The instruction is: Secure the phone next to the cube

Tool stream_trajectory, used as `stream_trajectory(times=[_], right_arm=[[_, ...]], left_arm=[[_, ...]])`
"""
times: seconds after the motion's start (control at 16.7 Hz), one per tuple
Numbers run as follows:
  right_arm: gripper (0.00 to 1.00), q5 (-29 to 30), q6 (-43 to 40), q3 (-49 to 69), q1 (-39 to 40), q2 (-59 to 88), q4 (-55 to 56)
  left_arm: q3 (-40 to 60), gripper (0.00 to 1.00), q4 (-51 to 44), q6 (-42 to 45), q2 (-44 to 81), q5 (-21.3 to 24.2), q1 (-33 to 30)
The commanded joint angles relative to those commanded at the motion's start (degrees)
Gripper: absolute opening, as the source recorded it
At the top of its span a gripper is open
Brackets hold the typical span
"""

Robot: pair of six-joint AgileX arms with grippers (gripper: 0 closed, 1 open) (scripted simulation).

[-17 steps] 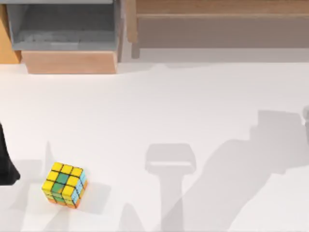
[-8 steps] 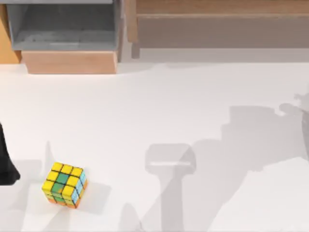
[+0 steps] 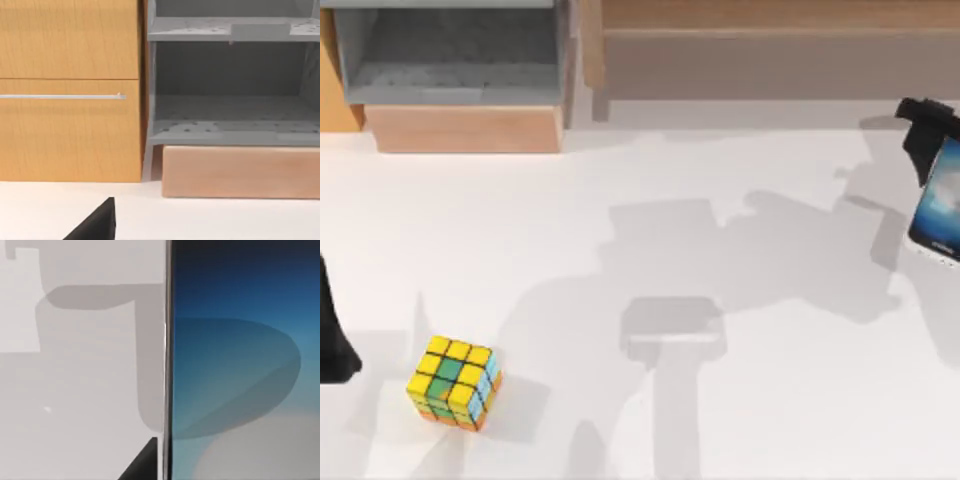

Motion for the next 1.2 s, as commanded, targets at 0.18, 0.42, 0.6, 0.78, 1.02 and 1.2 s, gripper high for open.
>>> stream_trajectory(times=[0.18,0.42,0.6,0.78,1.02,1.2], right_arm=[[0.0,-0.1,3.6,3.7,7.6,1.9,-2.4],[0.0,0.0,8.5,8.5,18.3,4.9,-5.7],[0.0,0.1,12.1,11.9,26.3,7.3,-8.2],[0.0,0.2,15.5,14.8,33.8,9.7,-10.5],[0.0,0.6,19.2,18.1,42.1,12.6,-13.0],[0.0,0.8,21.1,19.9,46.7,14.2,-14.3]], left_arm=[[0.0,1.0,0.0,0.0,0.0,0.0,0.0],[0.0,1.0,0.0,0.0,0.0,0.0,0.0],[0.0,1.0,0.0,0.0,0.0,0.0,0.0],[0.0,1.0,0.0,0.0,0.0,0.0,0.0],[0.0,1.0,0.0,0.0,0.0,0.0,0.0],[0.0,1.0,0.0,0.0,0.0,0.0,0.0]])
